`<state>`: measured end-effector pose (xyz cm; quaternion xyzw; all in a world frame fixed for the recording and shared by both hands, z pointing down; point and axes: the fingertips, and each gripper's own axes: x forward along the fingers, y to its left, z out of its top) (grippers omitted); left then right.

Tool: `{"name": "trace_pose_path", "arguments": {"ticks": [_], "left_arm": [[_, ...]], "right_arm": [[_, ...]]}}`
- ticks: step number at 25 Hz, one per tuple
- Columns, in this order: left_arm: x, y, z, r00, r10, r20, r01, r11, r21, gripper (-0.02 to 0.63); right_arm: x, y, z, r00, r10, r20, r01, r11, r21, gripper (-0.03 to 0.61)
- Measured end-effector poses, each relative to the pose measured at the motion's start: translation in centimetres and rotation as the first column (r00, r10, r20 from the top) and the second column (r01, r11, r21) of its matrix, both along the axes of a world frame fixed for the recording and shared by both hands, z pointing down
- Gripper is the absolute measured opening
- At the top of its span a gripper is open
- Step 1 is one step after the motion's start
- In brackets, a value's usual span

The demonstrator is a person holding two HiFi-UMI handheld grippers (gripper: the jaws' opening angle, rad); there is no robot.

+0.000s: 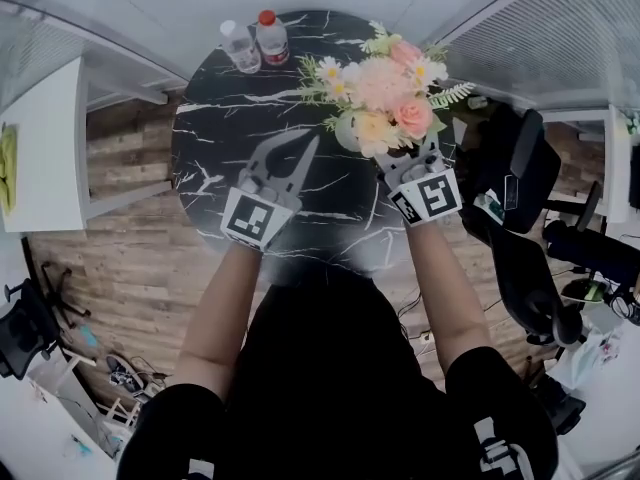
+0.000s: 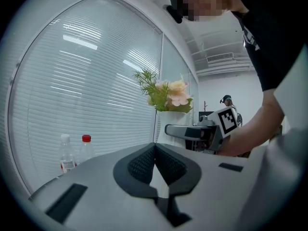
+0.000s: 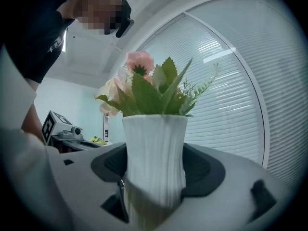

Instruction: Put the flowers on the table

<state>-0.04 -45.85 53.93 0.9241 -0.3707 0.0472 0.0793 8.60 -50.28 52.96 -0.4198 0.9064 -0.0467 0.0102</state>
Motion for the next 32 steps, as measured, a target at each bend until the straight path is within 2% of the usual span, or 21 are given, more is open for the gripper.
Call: {"name": "trace_pose_path", "arguments": {"ticks": [5, 10, 15, 25, 32], "left_arm": [[0.5, -1.8, 1.8, 1.0, -0.004, 0.013, 0.004, 1.0, 0.016, 0.012], [0.8, -3.5, 4.0, 1.0, -0.022, 0.018, 0.022, 1.0, 0.005, 0.012], [1.5, -5.1, 5.6, 0.999, -0.031, 0.023, 0.03, 0.999, 0.024, 0.012], [1.6, -7.4, 9.1, 0.996, -0.061, 0.066, 0.062, 0.998, -0.007, 0.012], [1.5, -7.5, 9.7, 0.995, -0.08, 0.055, 0.082, 0.996, -0.022, 0.012]], "right_arm": [[0.3, -1.8, 2.1, 1.0, 0.006, -0.014, -0.006, 1.0, -0.004, 0.338], [0.4, -3.1, 3.9, 1.0, 0.003, 0.011, -0.003, 1.0, -0.019, 0.337], [0.6, -4.4, 5.9, 1.0, 0.008, -0.021, -0.008, 1.0, -0.001, 0.337], [-0.4, -7.1, 8.9, 0.999, -0.022, -0.037, 0.022, 1.0, 0.012, 0.337], [-0.6, -7.6, 10.3, 0.998, -0.028, -0.049, 0.029, 0.999, 0.021, 0.337]]}}
